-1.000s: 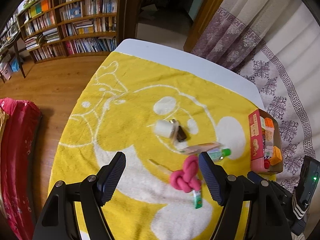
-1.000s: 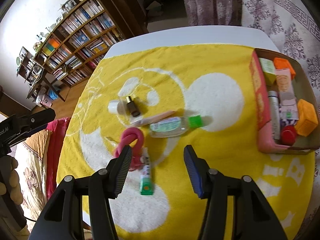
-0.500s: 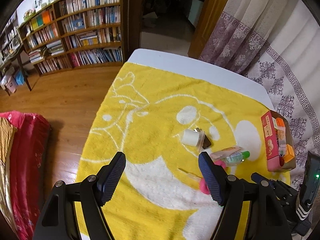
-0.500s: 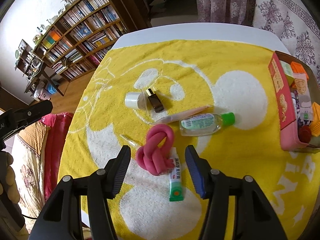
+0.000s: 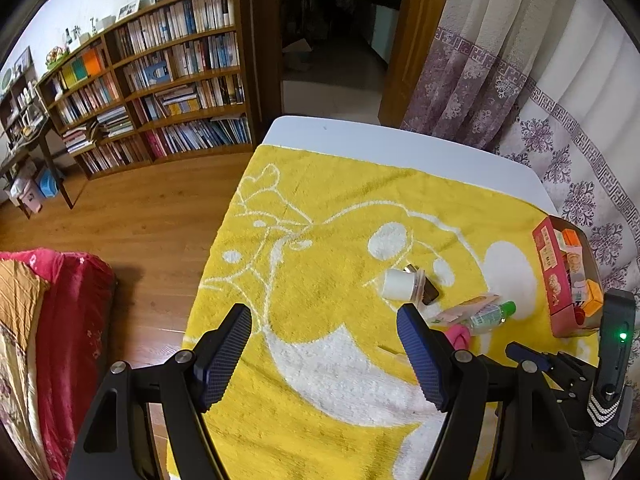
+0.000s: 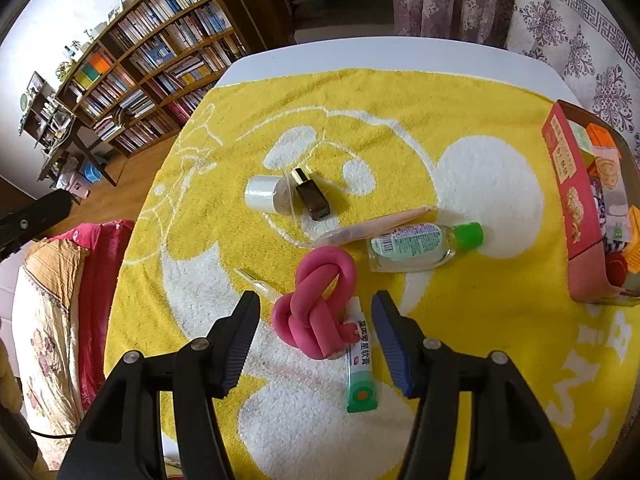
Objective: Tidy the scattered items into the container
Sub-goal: 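Grasp the pink knotted foam curler with the right gripper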
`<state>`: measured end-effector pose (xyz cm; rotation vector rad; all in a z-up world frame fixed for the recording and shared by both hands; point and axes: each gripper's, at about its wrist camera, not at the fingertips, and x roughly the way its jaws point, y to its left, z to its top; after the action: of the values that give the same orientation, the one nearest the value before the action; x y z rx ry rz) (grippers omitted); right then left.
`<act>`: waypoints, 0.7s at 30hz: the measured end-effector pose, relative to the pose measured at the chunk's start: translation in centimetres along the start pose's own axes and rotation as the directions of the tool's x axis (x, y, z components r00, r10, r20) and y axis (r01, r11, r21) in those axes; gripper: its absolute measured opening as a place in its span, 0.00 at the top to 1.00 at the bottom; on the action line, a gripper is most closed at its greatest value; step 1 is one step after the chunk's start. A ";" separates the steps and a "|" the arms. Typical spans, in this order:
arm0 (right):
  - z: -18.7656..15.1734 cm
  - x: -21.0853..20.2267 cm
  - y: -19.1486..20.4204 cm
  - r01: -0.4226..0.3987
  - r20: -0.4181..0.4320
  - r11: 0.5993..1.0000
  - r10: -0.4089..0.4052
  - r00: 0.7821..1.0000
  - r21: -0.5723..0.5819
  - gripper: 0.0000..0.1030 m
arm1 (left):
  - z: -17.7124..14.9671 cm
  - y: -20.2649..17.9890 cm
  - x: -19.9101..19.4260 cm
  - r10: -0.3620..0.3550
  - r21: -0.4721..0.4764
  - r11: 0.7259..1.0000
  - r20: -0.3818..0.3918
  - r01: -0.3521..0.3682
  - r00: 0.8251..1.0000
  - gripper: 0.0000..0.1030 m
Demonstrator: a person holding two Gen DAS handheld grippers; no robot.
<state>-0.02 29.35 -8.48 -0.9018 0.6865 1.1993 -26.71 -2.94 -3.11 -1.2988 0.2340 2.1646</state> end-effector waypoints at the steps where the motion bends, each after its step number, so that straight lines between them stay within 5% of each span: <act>1: 0.0 0.1 -0.1 0.002 -0.001 1.000 -0.002 1.000 0.000 0.39 | 0.1 -0.1 0.0 0.003 0.004 1.000 0.002 -0.003 1.000 0.26; 21: 0.9 5.6 -1.6 0.013 -0.090 1.000 -0.012 0.996 0.019 0.38 | 0.1 -0.4 0.9 0.031 0.026 0.999 -0.011 -0.030 0.999 0.26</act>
<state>2.90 32.62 -12.40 -0.9466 0.7623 1.1448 -26.87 -2.17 -3.75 -1.3015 0.2874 2.1728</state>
